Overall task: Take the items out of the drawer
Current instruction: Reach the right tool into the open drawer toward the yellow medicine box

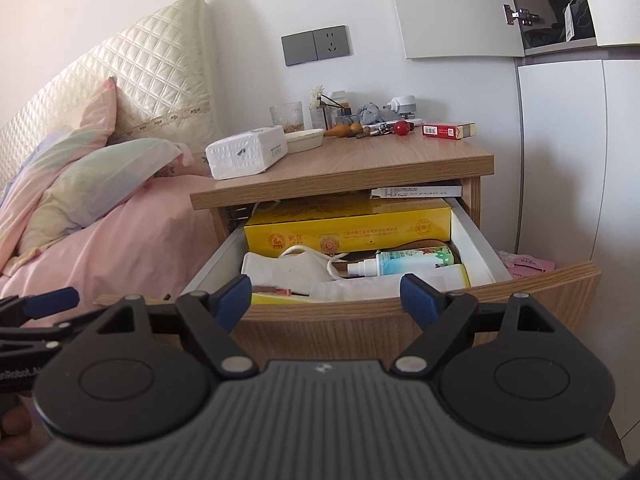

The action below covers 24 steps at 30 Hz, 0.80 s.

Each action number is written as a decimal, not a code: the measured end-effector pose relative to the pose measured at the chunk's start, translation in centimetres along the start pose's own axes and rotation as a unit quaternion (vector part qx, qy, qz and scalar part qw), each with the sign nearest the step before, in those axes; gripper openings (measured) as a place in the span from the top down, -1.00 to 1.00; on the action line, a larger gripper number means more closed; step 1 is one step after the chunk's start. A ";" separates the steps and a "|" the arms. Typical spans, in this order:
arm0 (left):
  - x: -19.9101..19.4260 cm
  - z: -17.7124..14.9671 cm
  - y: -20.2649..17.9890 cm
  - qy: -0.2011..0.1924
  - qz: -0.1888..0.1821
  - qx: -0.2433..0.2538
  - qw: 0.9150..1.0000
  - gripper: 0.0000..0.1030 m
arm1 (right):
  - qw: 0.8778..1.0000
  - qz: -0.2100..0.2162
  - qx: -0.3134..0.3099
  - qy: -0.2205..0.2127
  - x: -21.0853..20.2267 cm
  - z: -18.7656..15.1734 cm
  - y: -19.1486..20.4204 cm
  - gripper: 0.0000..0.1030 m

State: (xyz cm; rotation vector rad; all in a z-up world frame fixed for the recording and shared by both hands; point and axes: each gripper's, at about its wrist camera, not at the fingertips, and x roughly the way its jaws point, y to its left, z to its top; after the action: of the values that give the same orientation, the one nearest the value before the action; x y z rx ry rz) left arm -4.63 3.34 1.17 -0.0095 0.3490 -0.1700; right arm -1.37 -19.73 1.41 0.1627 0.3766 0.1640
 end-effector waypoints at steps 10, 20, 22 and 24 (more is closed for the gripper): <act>0.5 -0.1 0.3 0.005 0.001 -0.002 1.000 -0.99 | 0.998 0.047 -0.018 0.024 1.4 3.7 -3.3 -0.64; 1.0 -0.3 0.6 0.016 -0.008 0.004 1.000 -0.99 | 0.952 0.222 -0.114 0.177 9.1 10.2 -4.4 -1.00; 1.0 -0.2 0.5 0.018 -0.012 0.009 1.000 -0.99 | 0.941 0.234 -0.146 0.197 11.0 11.2 -4.3 -1.00; 1.1 -0.1 0.4 0.018 -0.015 0.015 1.000 -0.99 | 0.922 0.259 -0.168 0.233 13.1 12.1 -4.5 -1.00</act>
State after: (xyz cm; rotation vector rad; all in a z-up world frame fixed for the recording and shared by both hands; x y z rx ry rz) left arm -3.61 3.54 0.73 0.0176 0.3818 -0.2061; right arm 15.84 -23.18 7.04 -0.1263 0.7690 0.7963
